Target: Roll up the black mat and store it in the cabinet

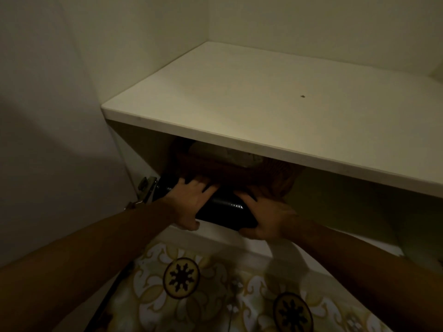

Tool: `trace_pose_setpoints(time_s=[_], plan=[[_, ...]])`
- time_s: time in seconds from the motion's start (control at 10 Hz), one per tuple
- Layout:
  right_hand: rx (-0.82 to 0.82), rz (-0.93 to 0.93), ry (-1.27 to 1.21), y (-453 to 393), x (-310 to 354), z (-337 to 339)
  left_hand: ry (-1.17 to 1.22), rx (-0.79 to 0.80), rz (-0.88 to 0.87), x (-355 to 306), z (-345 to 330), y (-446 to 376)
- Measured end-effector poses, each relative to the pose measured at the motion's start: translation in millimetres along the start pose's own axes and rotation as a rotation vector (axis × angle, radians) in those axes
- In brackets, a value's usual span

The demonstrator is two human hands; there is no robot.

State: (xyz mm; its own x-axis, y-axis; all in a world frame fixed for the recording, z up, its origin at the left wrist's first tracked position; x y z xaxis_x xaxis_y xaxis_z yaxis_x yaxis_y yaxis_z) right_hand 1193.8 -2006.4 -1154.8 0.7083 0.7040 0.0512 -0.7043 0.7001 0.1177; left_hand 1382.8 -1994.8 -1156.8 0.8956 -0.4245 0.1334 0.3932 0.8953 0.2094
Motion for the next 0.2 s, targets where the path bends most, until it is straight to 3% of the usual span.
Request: trace_pose_setpoints(time_s=[0.2], plan=[[-0.138, -0.07, 0.053, 8.0, 15.0, 23.5, 0.079, -0.139, -0.055, -16.7, 20.6, 1.6]])
Point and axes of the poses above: each hand's wrist, its own y-axis away from the middle knuckle, its own z-axis out of the back of the hand, x = y × z, the point moved 6 cm from there along -y, towards the middle knuckle, and after that the axes turned 5 degrees about y, right-handed, at the moved point
